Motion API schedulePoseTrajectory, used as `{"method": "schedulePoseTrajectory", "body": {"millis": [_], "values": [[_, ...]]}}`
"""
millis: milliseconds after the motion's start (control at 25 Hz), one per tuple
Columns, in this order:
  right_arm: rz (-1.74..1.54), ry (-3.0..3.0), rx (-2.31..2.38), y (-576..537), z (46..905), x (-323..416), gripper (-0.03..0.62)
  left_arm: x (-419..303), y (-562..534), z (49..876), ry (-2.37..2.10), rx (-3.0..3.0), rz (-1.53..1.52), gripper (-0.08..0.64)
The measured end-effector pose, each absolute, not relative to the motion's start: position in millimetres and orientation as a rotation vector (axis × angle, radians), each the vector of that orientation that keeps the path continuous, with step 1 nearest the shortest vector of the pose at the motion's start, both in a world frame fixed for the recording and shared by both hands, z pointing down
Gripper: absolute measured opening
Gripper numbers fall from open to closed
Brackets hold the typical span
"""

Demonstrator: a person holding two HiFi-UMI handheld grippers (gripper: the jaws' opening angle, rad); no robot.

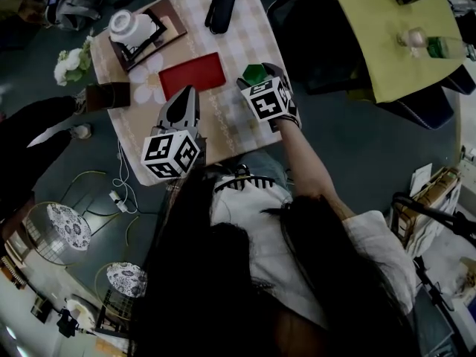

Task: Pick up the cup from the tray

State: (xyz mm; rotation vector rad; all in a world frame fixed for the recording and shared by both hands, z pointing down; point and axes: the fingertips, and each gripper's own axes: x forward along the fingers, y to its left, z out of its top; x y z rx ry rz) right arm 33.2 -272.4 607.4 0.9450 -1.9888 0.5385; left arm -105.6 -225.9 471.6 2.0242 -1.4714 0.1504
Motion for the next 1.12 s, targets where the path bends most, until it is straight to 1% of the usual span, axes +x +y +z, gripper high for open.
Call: {"method": "schedulePoseTrajectory", "body": {"millis": [560, 640, 720, 840, 1120], "values": [[0.555, -1.999, 0.934, -268, 616, 39, 0.339, -110, -215, 470, -1.47, 2.002, 0.15, 0.009], [0.573, -2.0, 0.915, -266, 618, 38, 0.345, -109, -212, 469, -1.46, 2.002, 0.154, 0.009], [0.597, -2.023, 0.919, -265, 616, 36, 0.372, -110, -210, 469, -1.473, 2.003, 0.15, 0.009], [0.585, -2.063, 0.957, -270, 601, 37, 0.394, -113, -207, 470, -1.485, 1.999, 0.144, 0.009], [0.459, -2.194, 1.045, -284, 536, 35, 0.396, -111, -205, 462, -1.496, 2.02, 0.122, 0.009]]}}
